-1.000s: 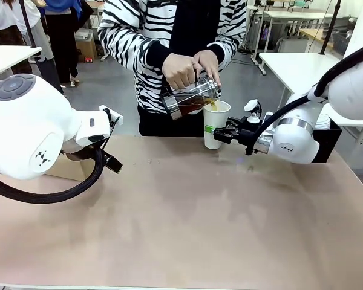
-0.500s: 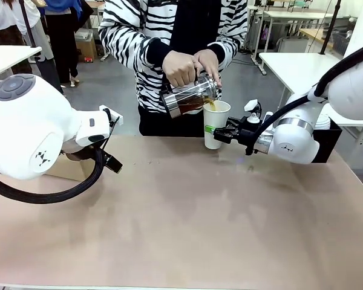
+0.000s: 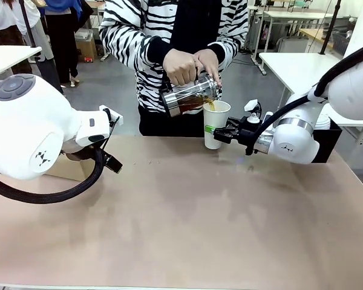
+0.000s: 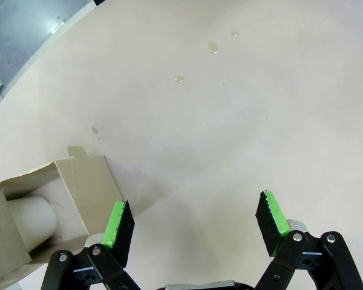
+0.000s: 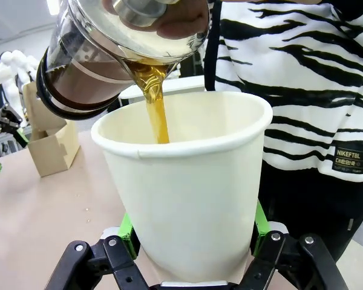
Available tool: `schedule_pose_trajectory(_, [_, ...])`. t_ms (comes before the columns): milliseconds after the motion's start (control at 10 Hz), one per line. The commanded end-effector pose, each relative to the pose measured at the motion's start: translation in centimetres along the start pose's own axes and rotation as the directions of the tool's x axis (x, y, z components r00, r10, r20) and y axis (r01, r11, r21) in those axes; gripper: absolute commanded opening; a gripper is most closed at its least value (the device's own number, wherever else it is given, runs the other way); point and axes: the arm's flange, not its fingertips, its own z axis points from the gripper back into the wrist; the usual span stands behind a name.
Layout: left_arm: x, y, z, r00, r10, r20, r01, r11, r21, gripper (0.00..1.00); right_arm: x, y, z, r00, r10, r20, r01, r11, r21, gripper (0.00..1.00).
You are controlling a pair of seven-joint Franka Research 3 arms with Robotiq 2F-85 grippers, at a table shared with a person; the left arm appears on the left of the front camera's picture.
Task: Pour a drink into a cup and package it in a carrier.
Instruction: When a person places the Paper Cup Lid on the 600 ml Paper Cup , lift the 600 ml Paper Cup.
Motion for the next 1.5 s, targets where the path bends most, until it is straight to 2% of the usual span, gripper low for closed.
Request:
schedule_pose_trajectory(0, [0.0,-0.01,0.05,1.0,0.0,0.002,0.0,1.0,-0.002,1.0,0.35,0.04,-0.19,1.0,-0.003,0.01,0.004,1.0,-0.012,0.8])
schedule_pose_trajectory(1400, [0.0,-0.01,0.05,1.0,0.0,0.002,0.0,1.0,-0.002,1.0,0.35,0.04,-0.19,1.0,-0.003,0.01,0.004,1.0,-0.012,0.8])
